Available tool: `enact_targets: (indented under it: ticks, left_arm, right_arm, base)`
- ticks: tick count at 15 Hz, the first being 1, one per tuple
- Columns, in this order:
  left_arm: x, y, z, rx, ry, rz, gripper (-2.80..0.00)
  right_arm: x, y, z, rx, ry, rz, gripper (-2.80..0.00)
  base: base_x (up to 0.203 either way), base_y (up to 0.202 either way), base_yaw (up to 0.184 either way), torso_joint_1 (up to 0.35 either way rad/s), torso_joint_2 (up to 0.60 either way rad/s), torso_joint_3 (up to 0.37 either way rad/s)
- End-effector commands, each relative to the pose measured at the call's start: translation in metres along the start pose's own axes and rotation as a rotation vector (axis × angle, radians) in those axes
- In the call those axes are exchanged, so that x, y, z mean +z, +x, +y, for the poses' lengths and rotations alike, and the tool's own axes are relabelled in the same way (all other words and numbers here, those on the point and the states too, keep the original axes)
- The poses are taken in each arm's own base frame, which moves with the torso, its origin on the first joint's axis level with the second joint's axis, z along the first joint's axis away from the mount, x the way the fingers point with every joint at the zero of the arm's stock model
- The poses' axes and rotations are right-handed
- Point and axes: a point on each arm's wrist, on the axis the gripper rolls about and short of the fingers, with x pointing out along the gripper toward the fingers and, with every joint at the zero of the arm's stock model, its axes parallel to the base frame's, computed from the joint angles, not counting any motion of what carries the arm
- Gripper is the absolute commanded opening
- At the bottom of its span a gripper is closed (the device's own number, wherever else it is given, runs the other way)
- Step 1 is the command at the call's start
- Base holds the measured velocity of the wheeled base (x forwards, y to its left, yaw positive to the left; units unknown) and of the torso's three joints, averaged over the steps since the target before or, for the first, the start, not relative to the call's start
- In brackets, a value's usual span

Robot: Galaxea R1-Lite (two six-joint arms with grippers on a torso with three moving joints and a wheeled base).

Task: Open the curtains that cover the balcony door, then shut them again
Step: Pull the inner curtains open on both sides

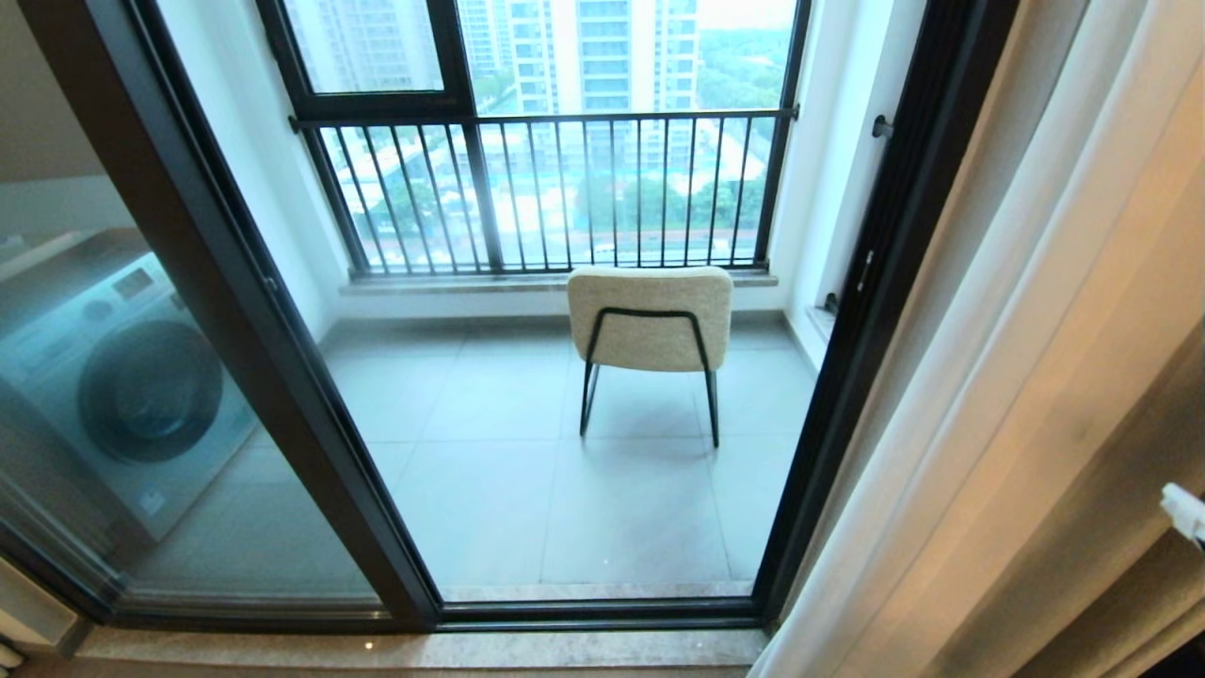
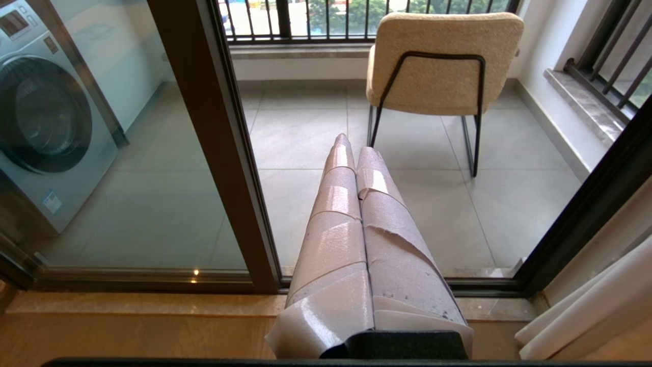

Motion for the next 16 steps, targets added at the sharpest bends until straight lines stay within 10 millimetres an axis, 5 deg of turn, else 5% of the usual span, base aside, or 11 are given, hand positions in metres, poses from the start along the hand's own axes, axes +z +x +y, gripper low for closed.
enact_targets:
  ticks: [1, 8, 16]
  left_arm:
    - [0.000, 0.000, 0.000, 0.002, 0.000, 0.000, -2.80]
    - [0.000, 0.000, 0.000, 0.002, 0.000, 0.000, -2.80]
    - [0.000, 0.000, 0.000, 0.002, 0.000, 0.000, -2.80]
  right_arm:
    - [-0.005, -0.027, 0.009, 0.010, -0.011, -0.041, -2.80]
    - [-0.026, -0.061, 0.015, 0.093, -0.021, -0.133, -2.80]
    - [-0.074, -0.079, 0.019, 0.104, -0.083, -0.099, -2.80]
  base:
    - [0.000, 0.000, 0.000, 0.000, 0.00, 0.000]
    - [0.000, 0.000, 0.000, 0.000, 0.00, 0.000]
    - [0.000, 0.000, 0.000, 0.000, 0.00, 0.000]
